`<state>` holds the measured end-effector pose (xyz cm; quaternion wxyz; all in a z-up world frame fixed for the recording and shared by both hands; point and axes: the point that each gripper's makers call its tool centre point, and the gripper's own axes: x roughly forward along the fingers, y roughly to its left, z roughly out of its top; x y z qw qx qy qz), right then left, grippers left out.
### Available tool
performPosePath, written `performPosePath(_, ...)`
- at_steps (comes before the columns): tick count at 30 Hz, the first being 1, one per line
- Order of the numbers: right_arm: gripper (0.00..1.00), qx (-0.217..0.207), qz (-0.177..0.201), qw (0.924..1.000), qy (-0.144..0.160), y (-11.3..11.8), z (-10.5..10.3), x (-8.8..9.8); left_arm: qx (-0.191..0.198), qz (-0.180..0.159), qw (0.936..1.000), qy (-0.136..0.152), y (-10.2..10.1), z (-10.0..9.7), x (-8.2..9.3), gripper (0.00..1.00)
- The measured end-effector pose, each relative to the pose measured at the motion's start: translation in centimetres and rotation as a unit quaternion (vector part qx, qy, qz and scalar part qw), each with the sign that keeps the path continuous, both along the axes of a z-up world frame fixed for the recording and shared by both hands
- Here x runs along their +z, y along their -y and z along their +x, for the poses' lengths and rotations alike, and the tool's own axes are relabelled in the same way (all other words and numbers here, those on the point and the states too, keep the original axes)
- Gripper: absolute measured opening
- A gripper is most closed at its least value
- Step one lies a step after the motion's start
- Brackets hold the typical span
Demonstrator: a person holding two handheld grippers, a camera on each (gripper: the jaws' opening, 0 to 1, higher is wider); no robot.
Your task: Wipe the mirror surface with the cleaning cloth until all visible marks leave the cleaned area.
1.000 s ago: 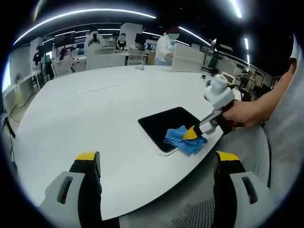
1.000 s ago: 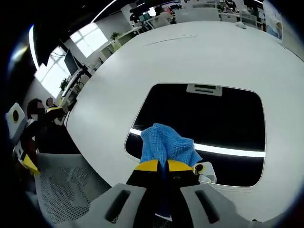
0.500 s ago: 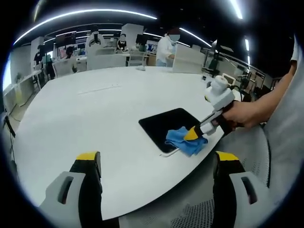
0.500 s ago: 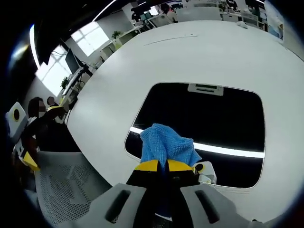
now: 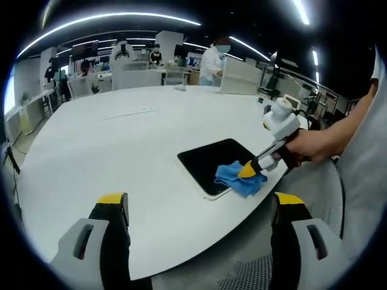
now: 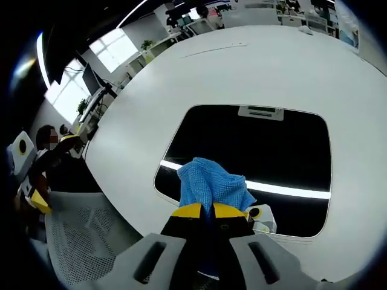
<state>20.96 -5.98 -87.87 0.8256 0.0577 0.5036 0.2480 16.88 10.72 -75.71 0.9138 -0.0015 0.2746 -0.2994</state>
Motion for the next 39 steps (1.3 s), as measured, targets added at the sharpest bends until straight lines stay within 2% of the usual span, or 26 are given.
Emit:
performPosePath(9,0.0,-0.005,-0.001,0.9999,-0.01,1.1,-0.2,-0.1,0.002,-0.002,1.0,0.0,0.1,0.0,0.2,0.97)
performPosePath(27,0.0,-0.017,0.01,0.9997,-0.016,1.5,-0.3,-0.1,0.002,-0.003,1.0,-0.003,-0.2,0.1,-0.4,0.96)
performPosePath(39,0.0,-0.008,-0.007,0.9999,0.0,1.5,0.1,-0.1,0.0,-0.002,1.0,-0.005,-0.2,0.1,-0.5,0.96)
